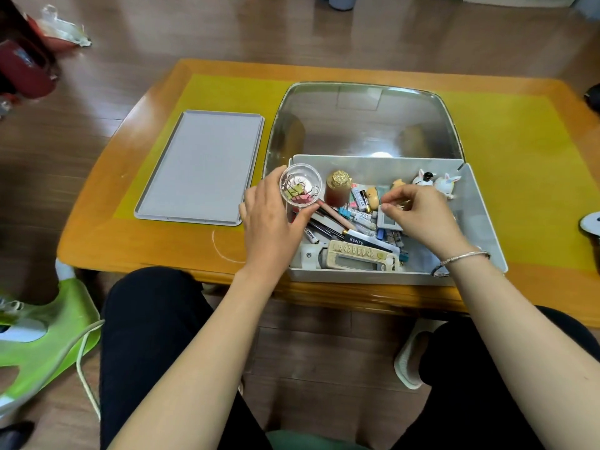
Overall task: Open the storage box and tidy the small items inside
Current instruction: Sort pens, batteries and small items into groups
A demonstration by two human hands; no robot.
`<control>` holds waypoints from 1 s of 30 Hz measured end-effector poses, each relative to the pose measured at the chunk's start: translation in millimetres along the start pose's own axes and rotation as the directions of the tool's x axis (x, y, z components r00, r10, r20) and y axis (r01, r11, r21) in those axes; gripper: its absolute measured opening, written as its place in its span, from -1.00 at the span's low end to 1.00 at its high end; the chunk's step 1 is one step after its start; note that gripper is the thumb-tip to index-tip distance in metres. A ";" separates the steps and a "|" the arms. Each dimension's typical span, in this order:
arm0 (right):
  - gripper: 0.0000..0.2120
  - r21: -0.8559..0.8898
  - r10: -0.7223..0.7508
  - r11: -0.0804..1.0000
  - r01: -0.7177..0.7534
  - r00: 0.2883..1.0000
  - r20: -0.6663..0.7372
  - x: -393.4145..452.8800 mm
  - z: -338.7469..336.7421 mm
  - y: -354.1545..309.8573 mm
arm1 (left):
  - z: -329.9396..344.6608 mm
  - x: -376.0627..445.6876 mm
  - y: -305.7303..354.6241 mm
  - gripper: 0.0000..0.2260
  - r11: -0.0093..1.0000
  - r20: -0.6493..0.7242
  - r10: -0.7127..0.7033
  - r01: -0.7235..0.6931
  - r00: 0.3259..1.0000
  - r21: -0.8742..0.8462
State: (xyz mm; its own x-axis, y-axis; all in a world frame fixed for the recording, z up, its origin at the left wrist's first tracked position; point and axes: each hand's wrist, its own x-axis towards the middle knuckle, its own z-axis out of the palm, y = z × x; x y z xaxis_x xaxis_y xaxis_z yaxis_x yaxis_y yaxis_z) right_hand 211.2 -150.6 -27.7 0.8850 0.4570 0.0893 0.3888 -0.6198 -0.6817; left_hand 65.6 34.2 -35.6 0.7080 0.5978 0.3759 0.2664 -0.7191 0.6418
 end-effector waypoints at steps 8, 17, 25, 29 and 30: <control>-0.77 -0.394 -0.170 0.887 0.239 0.964 0.203 20.8 36.6 -16.0 | 16.8 -7.7 1.1 -0.38 0.987 0.063 -0.055 0.064 0.997 -0.149; -0.83 -0.371 -0.082 0.912 0.175 0.964 0.252 29.8 52.8 -13.9 | 21.1 -6.0 -0.2 -0.38 0.982 0.117 -0.094 0.111 0.989 -0.155; -0.80 0.014 0.052 0.998 -0.055 0.987 0.151 21.9 -0.9 -12.9 | 23.1 -5.5 -2.0 -0.36 0.972 0.123 -0.110 0.132 0.986 -0.196; -0.75 -0.139 0.254 0.966 -0.220 0.914 0.316 1.2 -30.6 -5.2 | 24.5 -5.6 -3.0 -0.35 0.971 0.115 -0.118 0.139 0.986 -0.194; -0.74 -0.188 0.313 0.947 -0.259 0.872 0.376 -5.1 -33.2 -5.3 | 24.4 -5.7 -3.0 -0.35 0.971 0.113 -0.119 0.139 0.986 -0.195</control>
State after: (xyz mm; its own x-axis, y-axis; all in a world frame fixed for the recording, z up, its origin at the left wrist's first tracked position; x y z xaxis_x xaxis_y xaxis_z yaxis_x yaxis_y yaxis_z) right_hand 213.1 -170.8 -0.5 0.7969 0.4447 -0.4088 0.1877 -0.8255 -0.5322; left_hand 76.7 24.3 -56.0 0.7410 0.6349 0.2188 0.2299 -0.5459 0.8057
